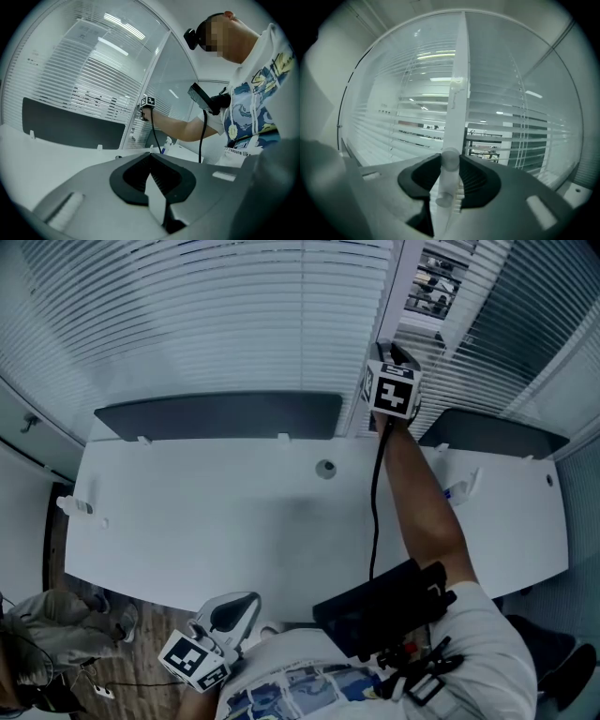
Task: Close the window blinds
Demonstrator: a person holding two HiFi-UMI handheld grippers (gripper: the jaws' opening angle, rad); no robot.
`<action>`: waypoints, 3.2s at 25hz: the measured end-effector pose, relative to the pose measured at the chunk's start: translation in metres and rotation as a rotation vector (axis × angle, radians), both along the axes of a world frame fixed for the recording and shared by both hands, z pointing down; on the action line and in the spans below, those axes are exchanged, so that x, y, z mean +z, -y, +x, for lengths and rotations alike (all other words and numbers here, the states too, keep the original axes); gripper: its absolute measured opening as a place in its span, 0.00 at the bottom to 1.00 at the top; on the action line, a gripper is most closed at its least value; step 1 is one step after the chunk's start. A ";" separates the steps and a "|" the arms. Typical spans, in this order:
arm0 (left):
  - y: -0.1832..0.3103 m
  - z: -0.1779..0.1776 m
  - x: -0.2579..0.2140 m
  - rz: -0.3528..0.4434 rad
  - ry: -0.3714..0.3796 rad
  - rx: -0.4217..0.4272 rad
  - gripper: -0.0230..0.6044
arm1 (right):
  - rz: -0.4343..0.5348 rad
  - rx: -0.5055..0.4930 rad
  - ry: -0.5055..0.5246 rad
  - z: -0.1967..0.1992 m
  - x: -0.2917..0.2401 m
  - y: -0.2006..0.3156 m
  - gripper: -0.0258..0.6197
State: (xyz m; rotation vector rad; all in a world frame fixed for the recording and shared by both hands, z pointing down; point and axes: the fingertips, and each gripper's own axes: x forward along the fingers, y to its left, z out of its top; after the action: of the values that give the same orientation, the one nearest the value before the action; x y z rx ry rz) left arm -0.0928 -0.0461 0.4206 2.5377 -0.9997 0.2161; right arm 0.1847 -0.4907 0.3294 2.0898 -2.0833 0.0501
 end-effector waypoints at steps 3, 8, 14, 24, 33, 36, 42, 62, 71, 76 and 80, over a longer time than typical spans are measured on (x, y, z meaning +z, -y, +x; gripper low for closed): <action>0.000 0.000 0.000 0.002 0.000 0.001 0.04 | 0.000 -0.002 -0.063 -0.002 0.000 0.000 0.23; 0.001 -0.001 -0.001 0.004 0.001 -0.002 0.04 | 0.004 0.004 -0.217 -0.005 -0.002 -0.001 0.23; 0.000 0.000 -0.001 0.003 0.000 -0.004 0.04 | 0.000 0.019 -0.339 -0.005 0.000 0.001 0.23; -0.007 -0.002 -0.001 0.004 -0.004 -0.006 0.04 | 0.000 0.021 -0.355 -0.006 -0.001 -0.002 0.23; -0.011 -0.003 -0.002 0.006 -0.007 -0.018 0.04 | -0.007 0.019 -0.299 -0.005 -0.001 -0.002 0.23; -0.012 -0.004 -0.003 0.007 -0.005 -0.021 0.04 | -0.010 0.018 -0.285 -0.005 -0.002 -0.002 0.23; -0.014 -0.005 -0.005 0.015 -0.002 -0.020 0.04 | -0.008 0.005 -0.258 -0.004 -0.002 -0.003 0.24; -0.057 -0.030 -0.019 0.062 -0.026 0.054 0.04 | -0.010 -0.080 -0.128 -0.014 -0.008 -0.133 0.26; -0.100 -0.050 -0.020 0.086 -0.041 0.099 0.04 | -0.011 -0.141 -0.106 -0.036 -0.007 -0.264 0.26; -0.127 -0.059 -0.016 0.100 -0.051 0.133 0.04 | -0.026 -0.177 -0.091 -0.056 0.005 -0.344 0.25; -0.151 -0.065 -0.013 0.102 -0.060 0.146 0.04 | -0.038 -0.207 -0.066 -0.075 0.014 -0.406 0.25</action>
State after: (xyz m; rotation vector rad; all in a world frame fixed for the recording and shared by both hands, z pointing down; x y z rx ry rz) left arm -0.1577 0.1050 0.4077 2.6955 -0.8235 0.1328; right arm 0.1093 -0.0847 0.3436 1.8179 -2.2269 -0.0084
